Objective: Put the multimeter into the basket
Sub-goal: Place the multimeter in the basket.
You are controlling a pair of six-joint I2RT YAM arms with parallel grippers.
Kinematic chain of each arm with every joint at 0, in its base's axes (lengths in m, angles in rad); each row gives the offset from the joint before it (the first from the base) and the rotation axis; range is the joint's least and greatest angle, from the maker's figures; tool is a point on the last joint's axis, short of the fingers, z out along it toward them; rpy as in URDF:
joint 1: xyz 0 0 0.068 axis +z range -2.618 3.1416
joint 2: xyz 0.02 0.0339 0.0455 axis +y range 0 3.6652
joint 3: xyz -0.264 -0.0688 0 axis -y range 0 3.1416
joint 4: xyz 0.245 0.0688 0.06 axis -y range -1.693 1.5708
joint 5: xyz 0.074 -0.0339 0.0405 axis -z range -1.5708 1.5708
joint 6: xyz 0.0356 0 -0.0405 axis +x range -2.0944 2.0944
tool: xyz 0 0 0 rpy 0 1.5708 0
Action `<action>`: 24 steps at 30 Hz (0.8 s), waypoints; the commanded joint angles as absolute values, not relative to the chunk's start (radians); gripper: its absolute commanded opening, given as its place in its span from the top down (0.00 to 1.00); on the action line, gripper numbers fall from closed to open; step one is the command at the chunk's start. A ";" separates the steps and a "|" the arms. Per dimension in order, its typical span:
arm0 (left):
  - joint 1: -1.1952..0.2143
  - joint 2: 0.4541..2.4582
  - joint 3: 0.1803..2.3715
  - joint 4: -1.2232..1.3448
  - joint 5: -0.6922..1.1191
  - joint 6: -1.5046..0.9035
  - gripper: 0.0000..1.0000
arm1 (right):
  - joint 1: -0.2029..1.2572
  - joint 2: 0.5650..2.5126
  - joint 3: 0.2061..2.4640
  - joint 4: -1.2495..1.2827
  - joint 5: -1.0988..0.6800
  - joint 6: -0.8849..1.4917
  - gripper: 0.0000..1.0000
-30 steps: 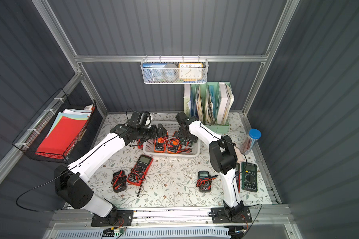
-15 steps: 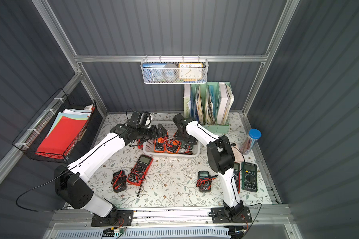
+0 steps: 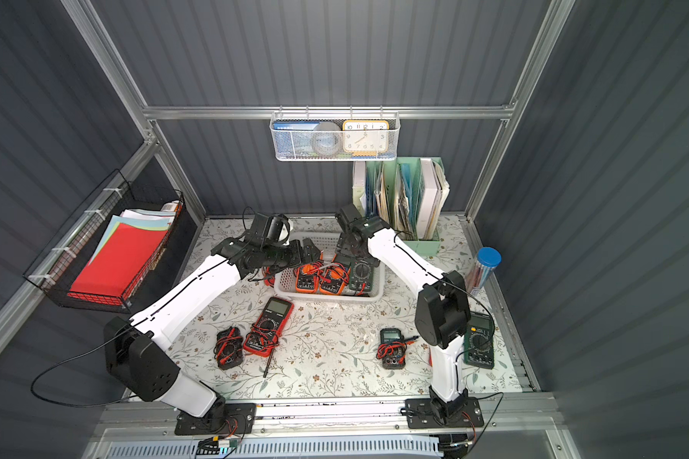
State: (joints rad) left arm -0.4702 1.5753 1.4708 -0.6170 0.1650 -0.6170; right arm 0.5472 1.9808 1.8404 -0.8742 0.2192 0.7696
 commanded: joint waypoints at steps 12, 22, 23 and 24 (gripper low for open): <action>-0.465 1.552 1.475 -0.633 0.168 -0.601 0.01 | 0.553 2.233 1.921 -0.754 0.097 0.753 0.05; -0.464 1.543 1.466 -0.625 0.166 -0.599 0.01 | 0.557 2.137 1.864 -0.719 0.034 0.725 0.06; -0.465 1.545 1.465 -0.623 0.166 -0.596 0.01 | 0.557 2.126 1.865 -0.721 0.036 0.722 0.06; -0.465 1.548 1.462 -0.620 0.166 -0.591 0.01 | 0.558 2.110 1.865 -0.721 0.036 0.720 0.06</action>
State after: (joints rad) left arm -0.4702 1.5753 1.4708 -0.6170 0.1680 -0.6170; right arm 0.5537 2.1738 1.8729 -0.7403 0.0452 0.7406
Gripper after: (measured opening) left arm 0.992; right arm 0.944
